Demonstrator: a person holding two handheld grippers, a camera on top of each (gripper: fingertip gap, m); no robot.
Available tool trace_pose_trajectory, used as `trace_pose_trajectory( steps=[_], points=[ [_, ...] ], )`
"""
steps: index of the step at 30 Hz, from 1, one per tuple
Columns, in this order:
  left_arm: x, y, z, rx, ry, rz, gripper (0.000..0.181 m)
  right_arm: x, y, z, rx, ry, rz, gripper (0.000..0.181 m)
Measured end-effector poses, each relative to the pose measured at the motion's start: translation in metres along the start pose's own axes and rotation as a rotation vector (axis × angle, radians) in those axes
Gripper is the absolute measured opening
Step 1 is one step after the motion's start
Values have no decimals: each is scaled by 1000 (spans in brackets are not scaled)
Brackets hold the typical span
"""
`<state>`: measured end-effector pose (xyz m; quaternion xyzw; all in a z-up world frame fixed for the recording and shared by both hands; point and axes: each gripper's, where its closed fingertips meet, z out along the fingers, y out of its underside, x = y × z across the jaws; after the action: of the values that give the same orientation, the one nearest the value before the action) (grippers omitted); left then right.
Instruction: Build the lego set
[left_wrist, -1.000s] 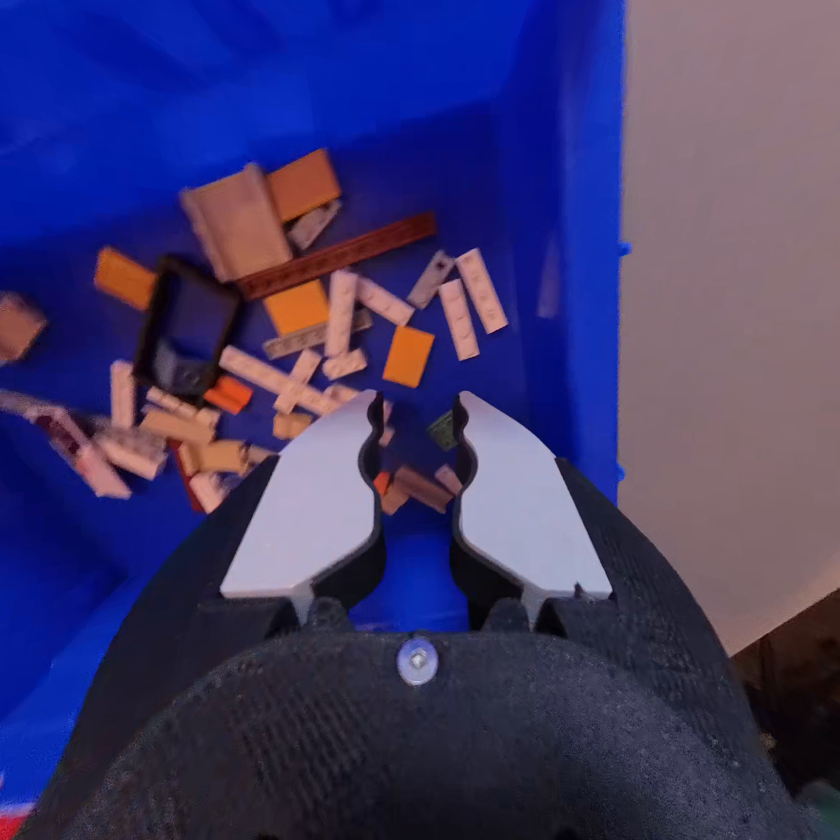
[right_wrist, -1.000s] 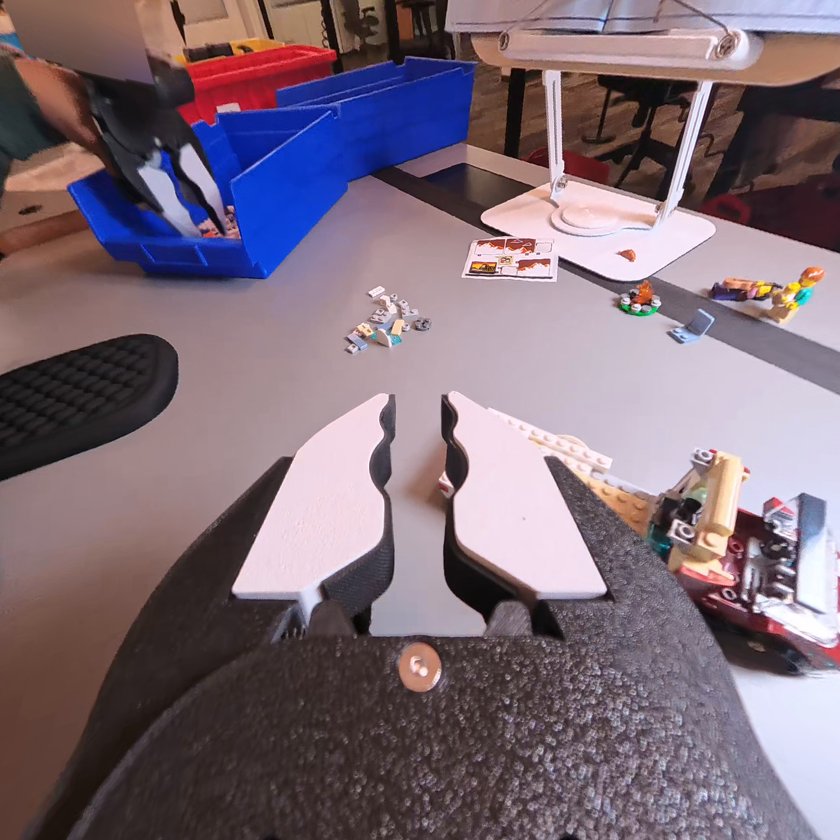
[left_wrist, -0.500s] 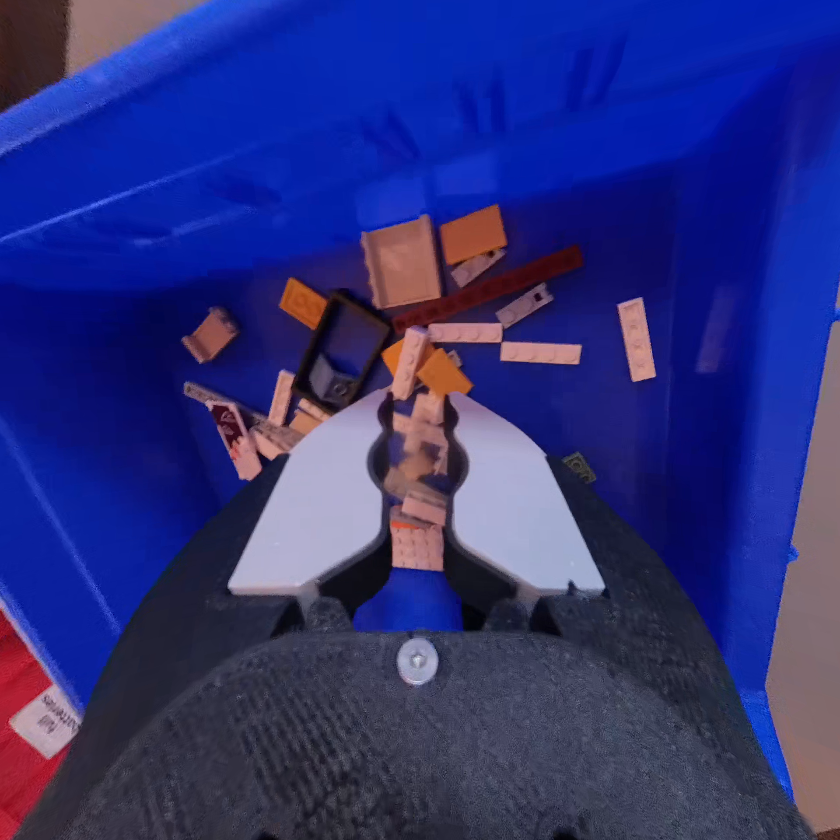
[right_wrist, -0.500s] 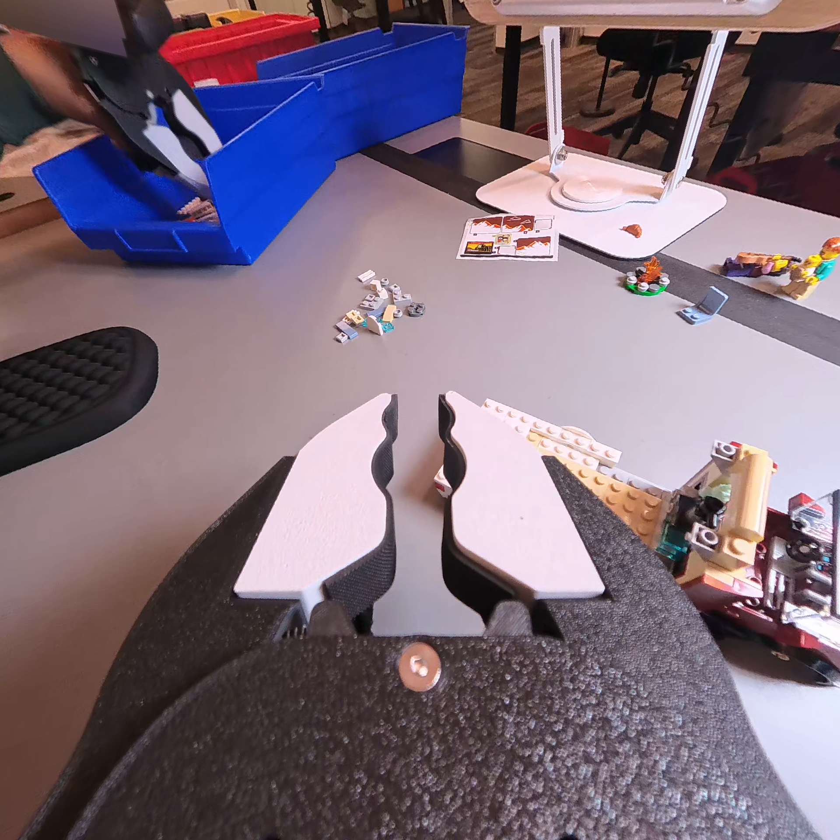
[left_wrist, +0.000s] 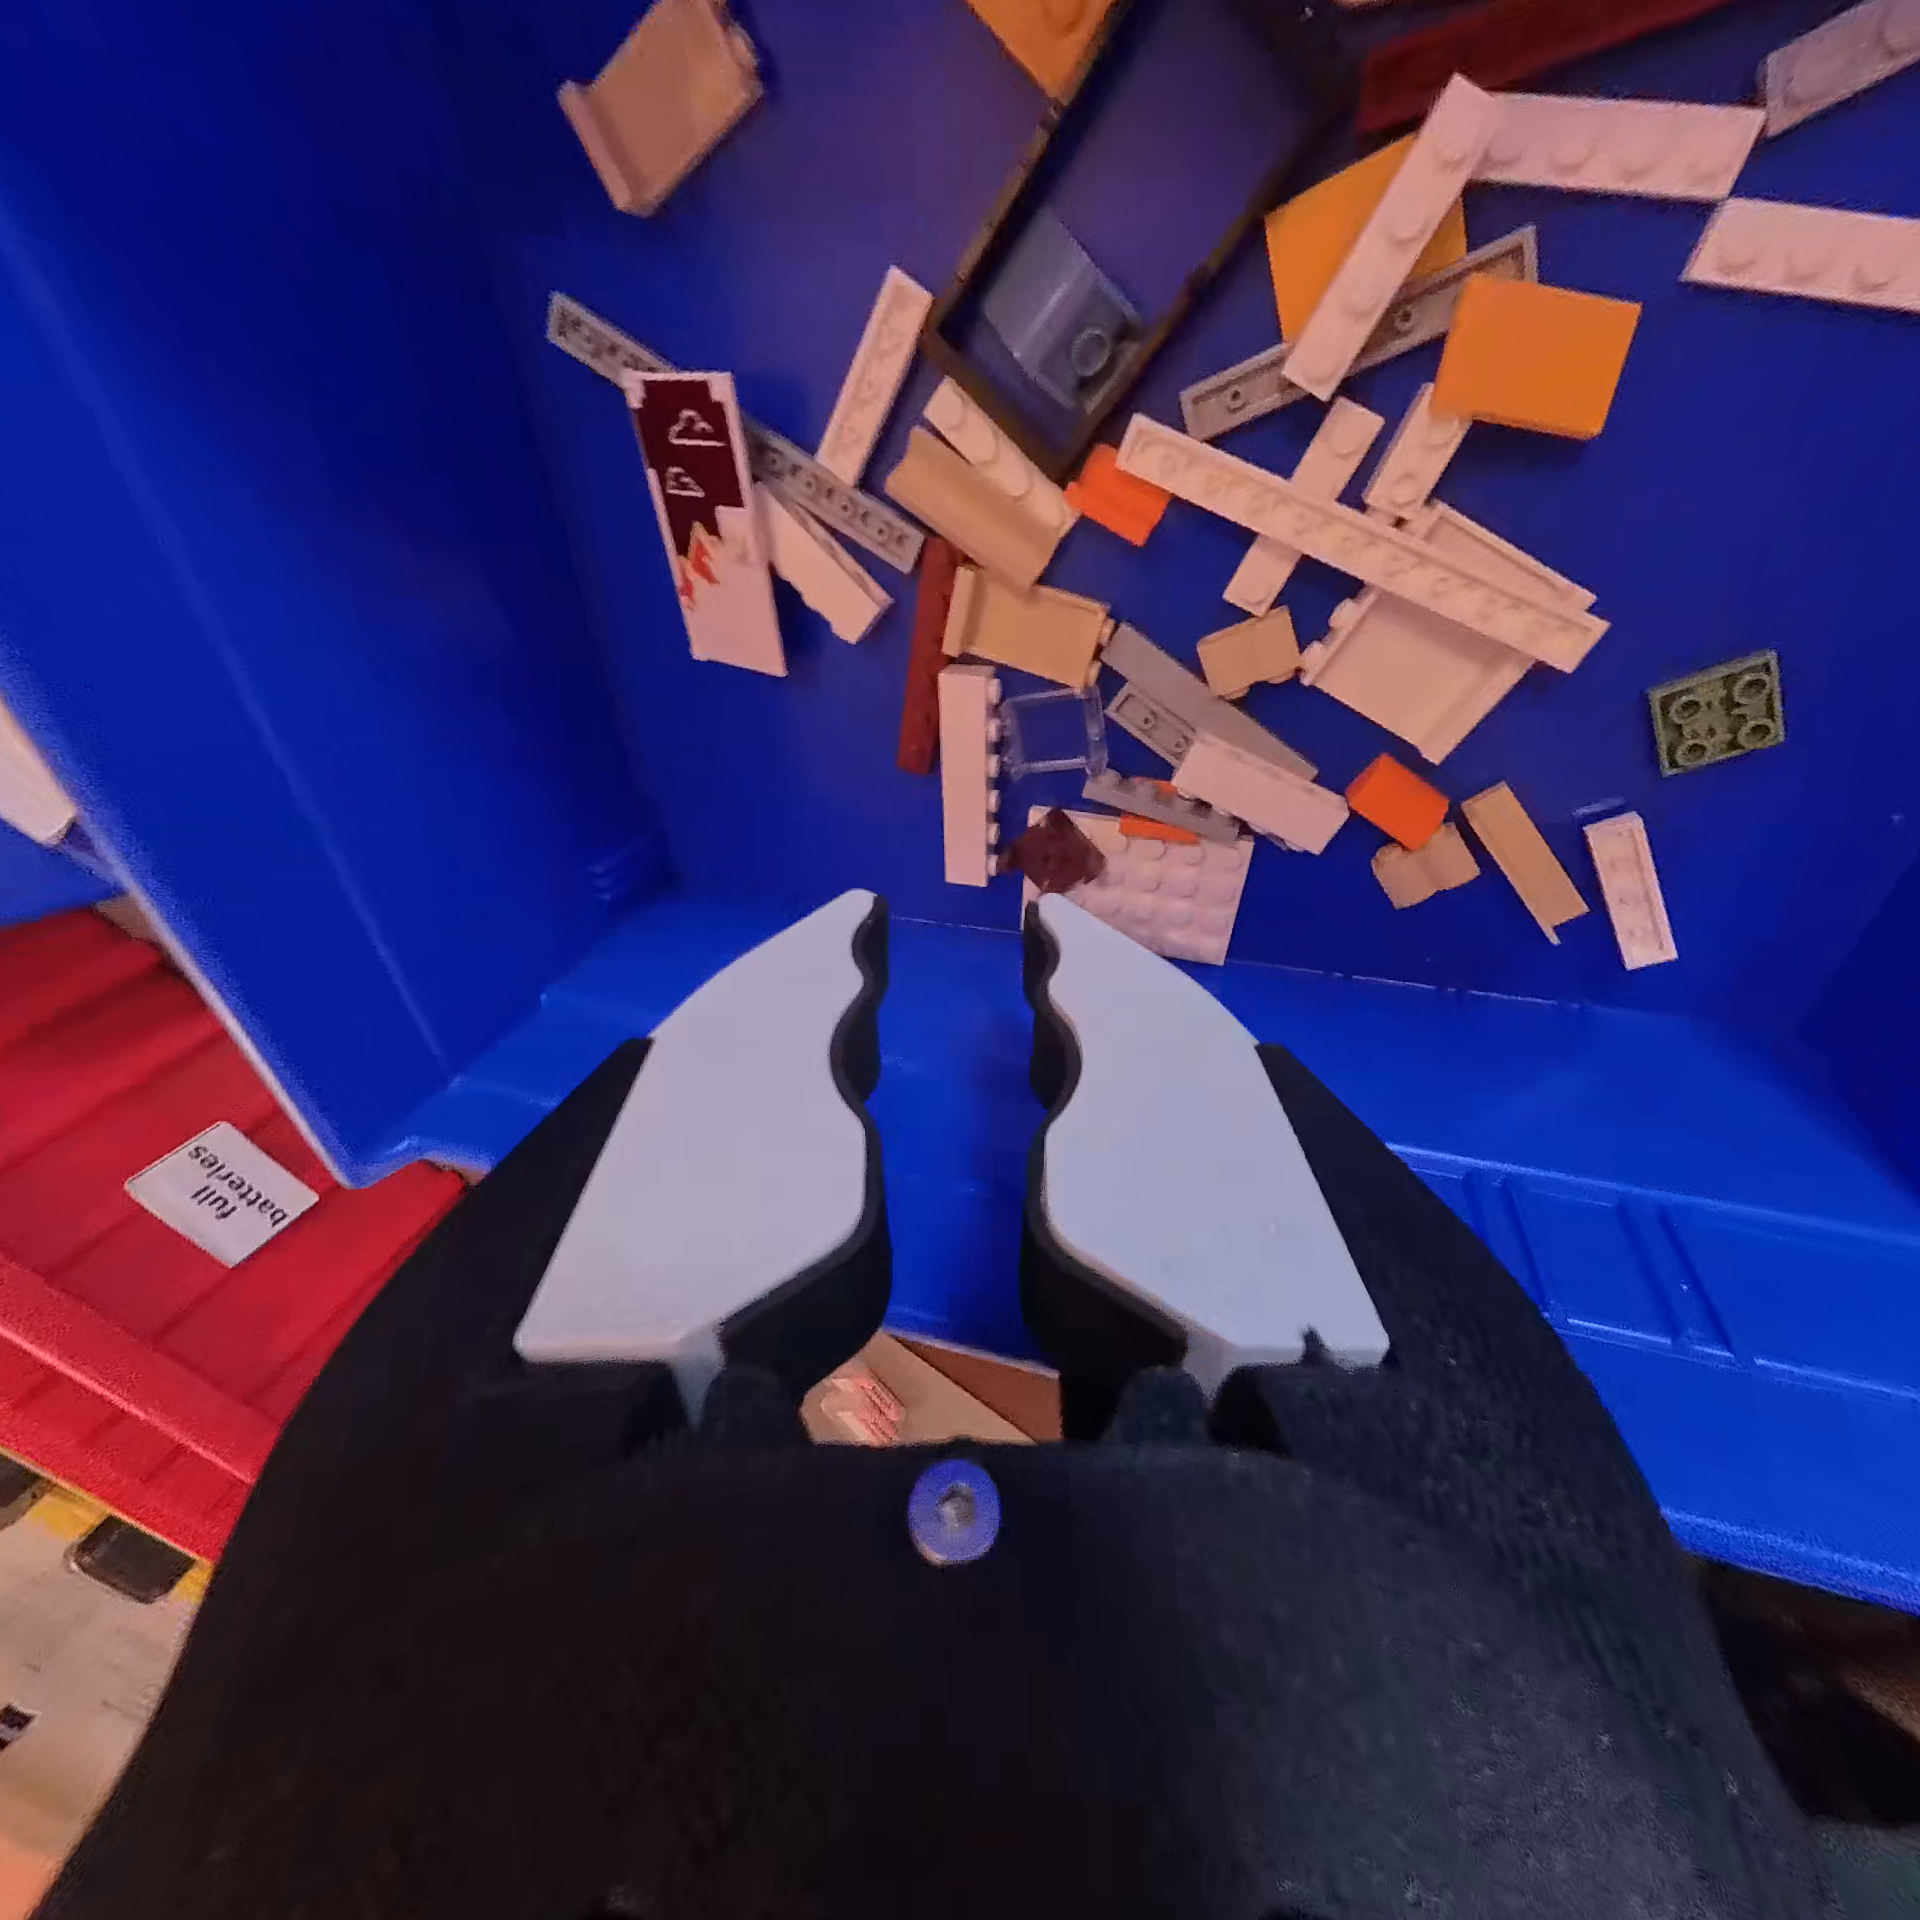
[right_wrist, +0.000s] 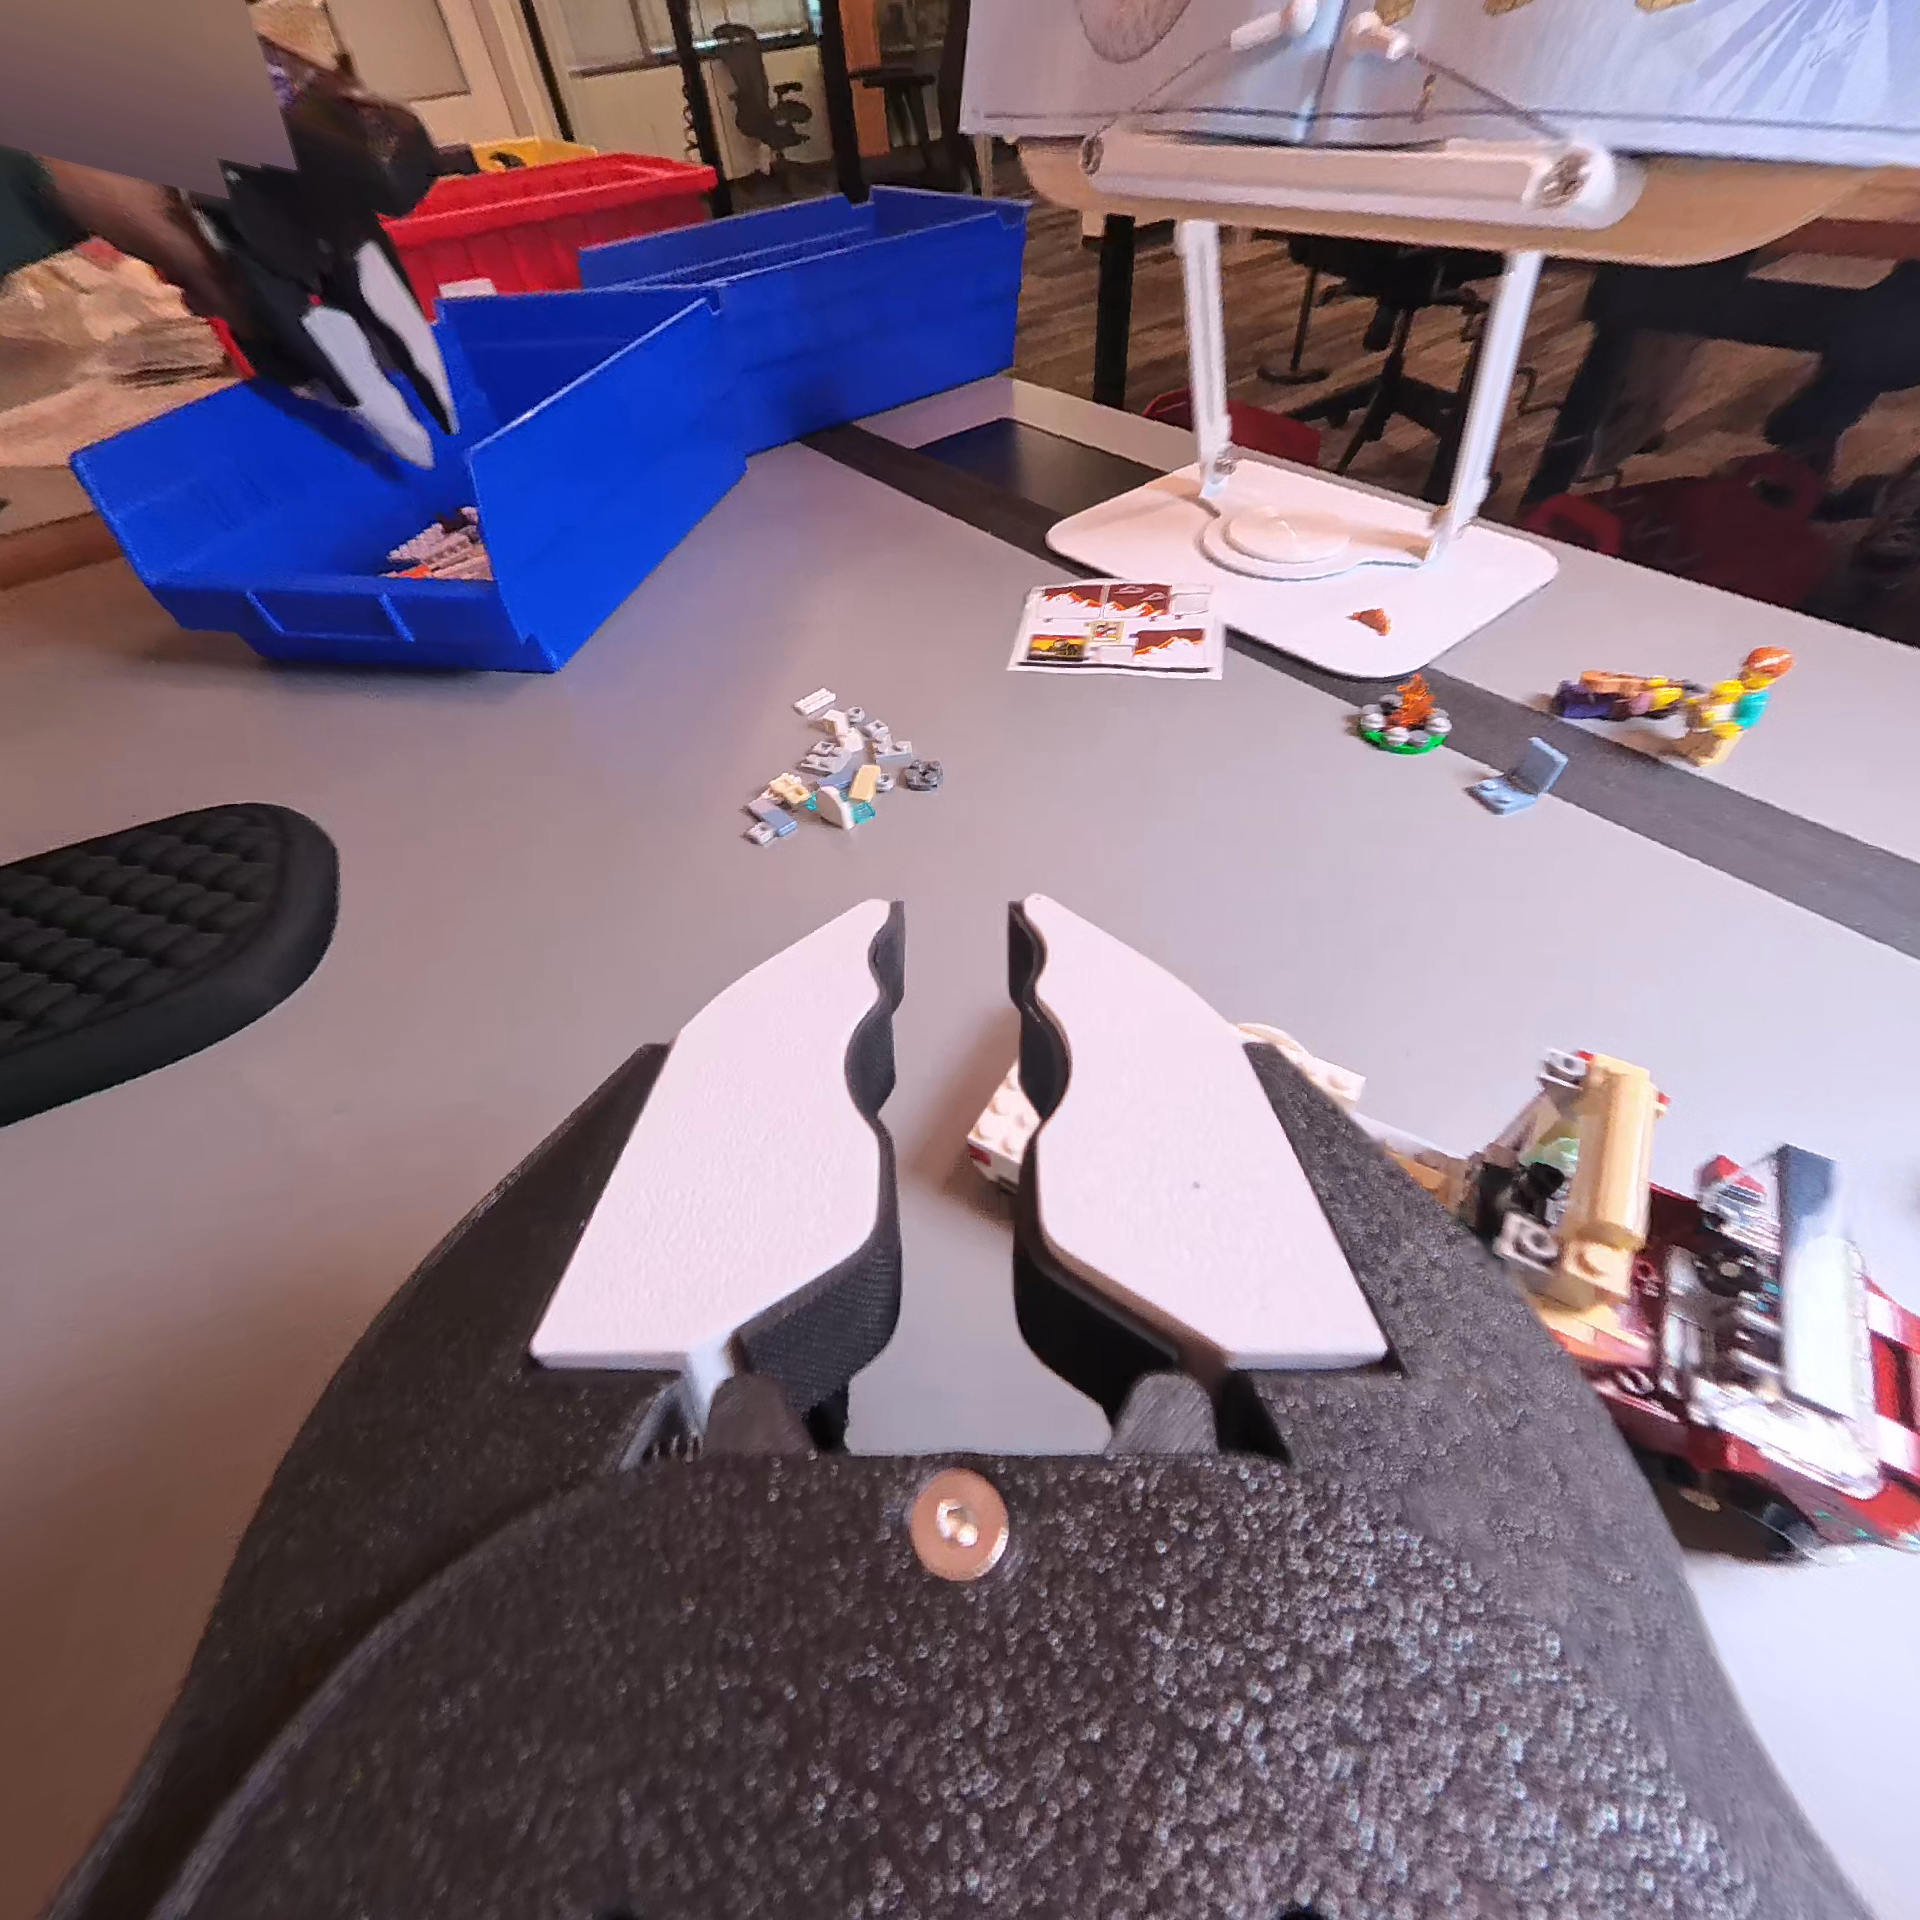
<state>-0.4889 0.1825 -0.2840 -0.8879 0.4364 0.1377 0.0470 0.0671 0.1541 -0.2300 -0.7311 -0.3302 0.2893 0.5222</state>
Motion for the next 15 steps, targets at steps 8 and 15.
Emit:
trace_pose_trajectory(
  steps=[8, 15],
  points=[
    [18, -10, 17, -69, 131, 115, 37, 36, -10, -20, 70, 306, -131, 49],
    [18, 5, 29, -211, 174, 136, 37, 40, -8, -26, 82, 344, -130, 50]
  ],
)
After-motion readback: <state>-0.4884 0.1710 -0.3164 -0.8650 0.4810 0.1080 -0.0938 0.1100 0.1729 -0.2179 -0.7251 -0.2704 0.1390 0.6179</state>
